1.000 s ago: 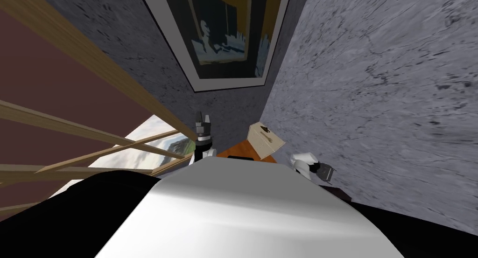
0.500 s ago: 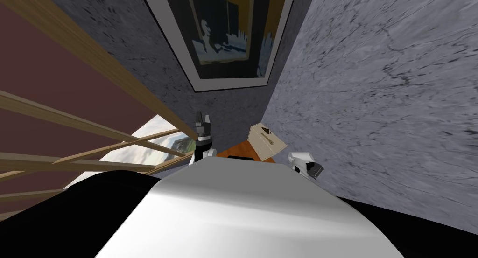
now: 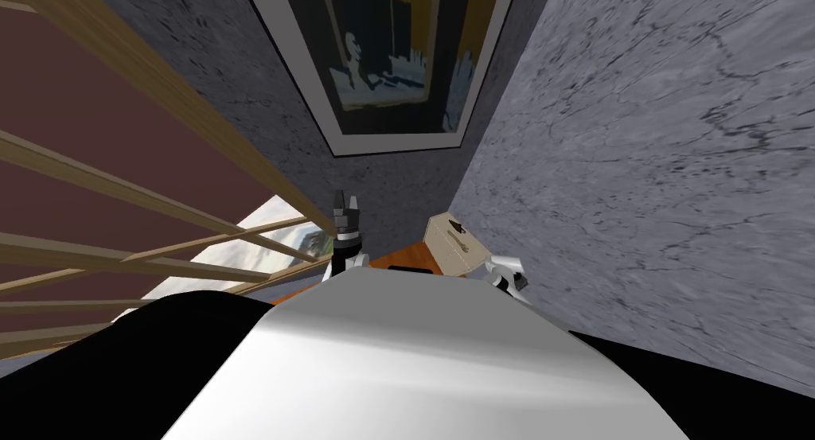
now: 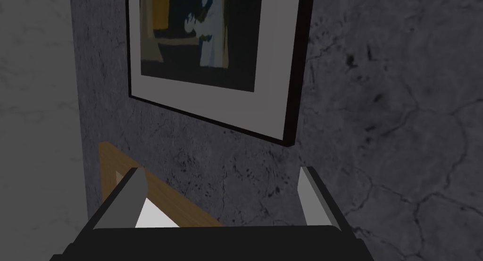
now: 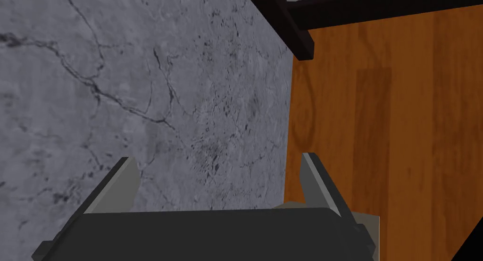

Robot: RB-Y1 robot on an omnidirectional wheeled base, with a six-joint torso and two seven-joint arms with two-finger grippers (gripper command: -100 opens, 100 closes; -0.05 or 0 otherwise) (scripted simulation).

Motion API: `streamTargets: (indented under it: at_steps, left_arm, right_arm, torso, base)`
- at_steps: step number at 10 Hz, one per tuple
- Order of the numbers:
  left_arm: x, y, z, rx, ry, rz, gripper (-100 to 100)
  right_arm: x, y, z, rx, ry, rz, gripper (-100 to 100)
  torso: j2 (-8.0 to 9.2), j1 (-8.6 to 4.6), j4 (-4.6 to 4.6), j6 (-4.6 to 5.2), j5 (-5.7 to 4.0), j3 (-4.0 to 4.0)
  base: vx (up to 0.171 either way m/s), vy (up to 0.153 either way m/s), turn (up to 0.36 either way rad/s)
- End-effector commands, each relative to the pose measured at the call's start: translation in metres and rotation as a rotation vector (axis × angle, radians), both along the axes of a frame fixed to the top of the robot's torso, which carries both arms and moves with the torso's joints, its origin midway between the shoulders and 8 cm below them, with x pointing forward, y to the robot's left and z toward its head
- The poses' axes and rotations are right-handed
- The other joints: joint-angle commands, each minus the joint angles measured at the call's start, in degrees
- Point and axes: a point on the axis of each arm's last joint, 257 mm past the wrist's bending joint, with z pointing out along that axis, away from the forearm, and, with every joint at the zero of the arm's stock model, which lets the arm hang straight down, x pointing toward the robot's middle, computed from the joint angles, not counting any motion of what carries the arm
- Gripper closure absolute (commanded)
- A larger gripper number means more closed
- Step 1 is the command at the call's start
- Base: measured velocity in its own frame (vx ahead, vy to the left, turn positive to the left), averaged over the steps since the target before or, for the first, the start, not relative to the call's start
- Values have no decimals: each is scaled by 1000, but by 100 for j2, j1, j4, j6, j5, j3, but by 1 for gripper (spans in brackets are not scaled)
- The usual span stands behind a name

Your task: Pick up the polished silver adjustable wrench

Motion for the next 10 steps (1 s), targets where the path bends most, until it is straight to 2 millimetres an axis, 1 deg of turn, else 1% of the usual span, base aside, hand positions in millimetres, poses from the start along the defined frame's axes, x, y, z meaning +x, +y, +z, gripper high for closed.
streamTargets:
  at_steps: [1, 2, 3, 4, 5, 6, 7, 8, 9, 10]
  left_arm:
    - [0, 0, 0, 0, 0, 0, 0]
    - [0, 0, 0, 0, 0, 0, 0]
    - [0, 0, 0, 0, 0, 0, 0]
    - [0, 0, 0, 0, 0, 0, 0]
    - [0, 0, 0, 0, 0, 0, 0]
    - [0, 0, 0, 0, 0, 0, 0]
    - [0, 0, 0, 0, 0, 0, 0]
    - [0, 0, 0, 0, 0, 0, 0]
    - [0, 0, 0, 0, 0, 0, 0]
    - [0, 0, 0, 0, 0, 0, 0]
  right_arm:
    - [11, 24, -21, 72, -46, -26, -100]
    - [12, 28, -25, 89, -62, -36, -100]
    - [29, 45, -35, 136, -109, -56, -100]
    - [28, 55, -43, 167, -115, -66, -100]
    - [42, 74, -54, 218, -149, -81, -100]
    - [43, 80, -57, 236, -162, -91, -100]
    - [43, 80, -58, 238, -160, -91, -100]
    - [57, 104, -69, 300, -197, -110, -100]
    - [58, 105, -69, 303, -201, -113, -100]
    - [71, 127, -78, 357, -229, -127, -100]
  torso:
    - [0, 0, 0, 0, 0, 0]
    - [-3, 0, 1, -7, 0, -1]
    - [-1, -5, 1, -1, 0, 0]
    - [-10, -15, 0, -7, -2, -4]
    - [-8, -12, -1, -1, -3, -4]
    - [-14, -10, -1, -4, -2, -7]
    - [-11, -4, -2, -2, -1, -6]
    - [1, 7, 0, 0, 2, 0]
    - [-3, -1, 1, -5, 1, -1]
    - [-1, -3, 0, 0, 0, -1]
  base:
    - [40, -49, 200]
    - [37, -71, 104]
    - [58, -99, 181]
    - [51, -86, 120]
    - [68, -82, 137]
    - [54, -67, 101]
    - [16, -29, 24]
    - [33, -60, 170]
    - [35, -73, 103]
    - [51, -87, 165]
